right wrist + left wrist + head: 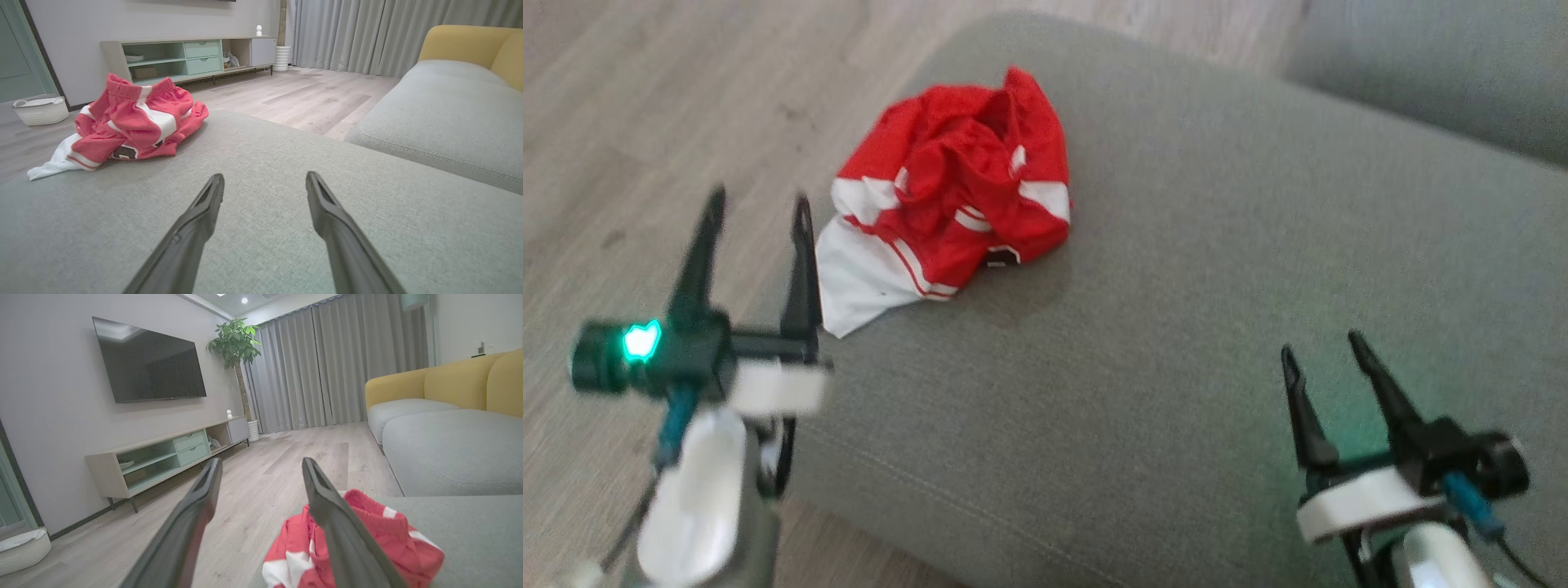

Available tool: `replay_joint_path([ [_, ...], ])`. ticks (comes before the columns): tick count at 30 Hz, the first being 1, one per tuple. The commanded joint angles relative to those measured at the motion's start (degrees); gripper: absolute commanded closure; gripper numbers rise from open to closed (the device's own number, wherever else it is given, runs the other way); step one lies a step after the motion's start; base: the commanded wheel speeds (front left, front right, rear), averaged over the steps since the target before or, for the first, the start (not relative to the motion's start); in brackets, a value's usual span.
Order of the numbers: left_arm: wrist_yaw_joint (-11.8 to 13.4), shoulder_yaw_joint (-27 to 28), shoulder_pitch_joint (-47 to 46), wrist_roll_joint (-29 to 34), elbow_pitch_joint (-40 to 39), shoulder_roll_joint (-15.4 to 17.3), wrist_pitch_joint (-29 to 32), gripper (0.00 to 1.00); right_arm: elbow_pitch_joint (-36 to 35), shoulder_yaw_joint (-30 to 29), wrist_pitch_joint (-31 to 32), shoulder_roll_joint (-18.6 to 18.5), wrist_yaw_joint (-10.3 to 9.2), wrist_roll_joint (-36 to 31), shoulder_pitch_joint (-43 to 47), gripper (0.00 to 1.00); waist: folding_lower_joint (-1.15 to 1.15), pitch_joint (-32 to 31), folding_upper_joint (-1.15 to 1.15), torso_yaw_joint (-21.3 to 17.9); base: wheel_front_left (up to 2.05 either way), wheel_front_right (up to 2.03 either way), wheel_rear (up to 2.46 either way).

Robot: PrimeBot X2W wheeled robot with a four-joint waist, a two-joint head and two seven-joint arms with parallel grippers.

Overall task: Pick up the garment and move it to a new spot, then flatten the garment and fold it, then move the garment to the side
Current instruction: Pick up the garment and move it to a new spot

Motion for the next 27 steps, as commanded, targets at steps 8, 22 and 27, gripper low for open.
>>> replay_joint_path([
  [8,-0.9,4.59,-17.46,-3.06,16.24,1.09,-0.27,0.0,-4.51,0.47,-0.62,-5.53,0.43,-2.0,-7.47,0.0,0.0,14.25,0.0,-5.72,0.0,0.0,0.0],
  [22,-5.23,7.32,-31.35,-10.53,46.74,1.35,3.51,0.52,-5.95,0.98,-0.62,-7.75,0.43,-2.29,-10.29,0.0,0.0,20.65,0.0,-10.22,0.0,0.0,0.0],
  [27,-5.41,5.74,-32.85,-9.38,49.43,2.66,0.79,1.0,-5.4,1.16,-0.62,-7.43,0.43,-2.12,-10.54,0.0,0.0,19.83,0.0,-10.82,0.0,0.0,0.0],
])
